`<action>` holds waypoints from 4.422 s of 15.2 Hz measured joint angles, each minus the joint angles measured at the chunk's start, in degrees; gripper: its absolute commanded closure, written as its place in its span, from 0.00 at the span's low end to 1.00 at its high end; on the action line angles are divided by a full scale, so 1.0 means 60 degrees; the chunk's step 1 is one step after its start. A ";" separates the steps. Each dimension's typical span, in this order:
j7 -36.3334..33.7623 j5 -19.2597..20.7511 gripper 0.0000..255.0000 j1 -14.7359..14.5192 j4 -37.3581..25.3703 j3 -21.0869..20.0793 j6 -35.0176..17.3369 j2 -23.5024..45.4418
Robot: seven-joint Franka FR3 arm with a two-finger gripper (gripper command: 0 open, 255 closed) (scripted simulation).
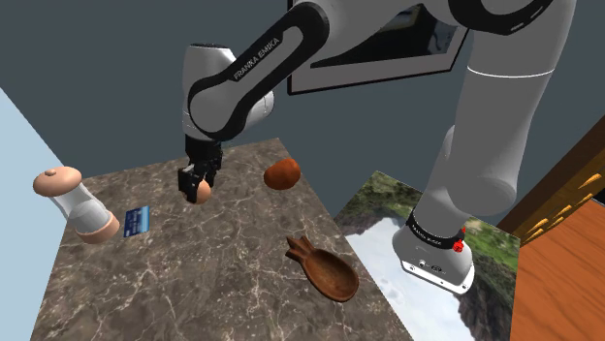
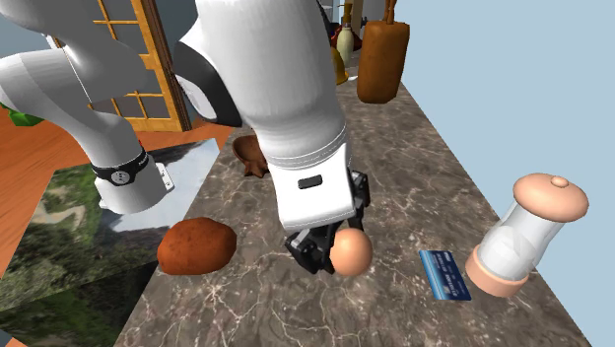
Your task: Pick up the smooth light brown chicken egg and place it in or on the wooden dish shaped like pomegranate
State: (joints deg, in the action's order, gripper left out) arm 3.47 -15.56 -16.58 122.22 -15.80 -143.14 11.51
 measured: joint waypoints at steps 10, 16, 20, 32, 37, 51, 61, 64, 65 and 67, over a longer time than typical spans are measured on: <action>-0.0268 0.0065 1.00 0.0040 -0.0482 0.0015 0.1196 -0.0746; -0.0382 0.0081 1.00 0.0074 -0.0771 0.0033 0.1849 -0.1121; -0.0389 -0.0158 1.00 0.0023 -0.0052 -0.0044 0.1857 -0.1876; -0.0558 -0.1686 1.00 -0.0881 0.4160 -0.0411 0.1875 -0.6269; -0.1109 -0.2210 1.00 -0.1557 0.5486 -0.0690 0.2318 -0.8170; -0.2385 -0.3405 1.00 -0.3255 0.7864 -0.1595 0.2797 -1.1243; -0.2023 -0.4129 1.00 -0.3552 0.8511 -0.2002 0.1344 -1.0382; -0.2025 -0.4143 1.00 -0.3563 0.8522 -0.2012 0.1326 -1.0377; -0.2025 -0.4144 0.00 -0.3563 0.8523 -0.2012 0.1324 -1.0376; -0.2025 -0.4145 0.00 -0.3564 0.8522 -0.2013 0.1322 -1.0376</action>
State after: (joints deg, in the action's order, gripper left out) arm -8.68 -40.43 -37.96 173.36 -27.87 -135.21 -50.74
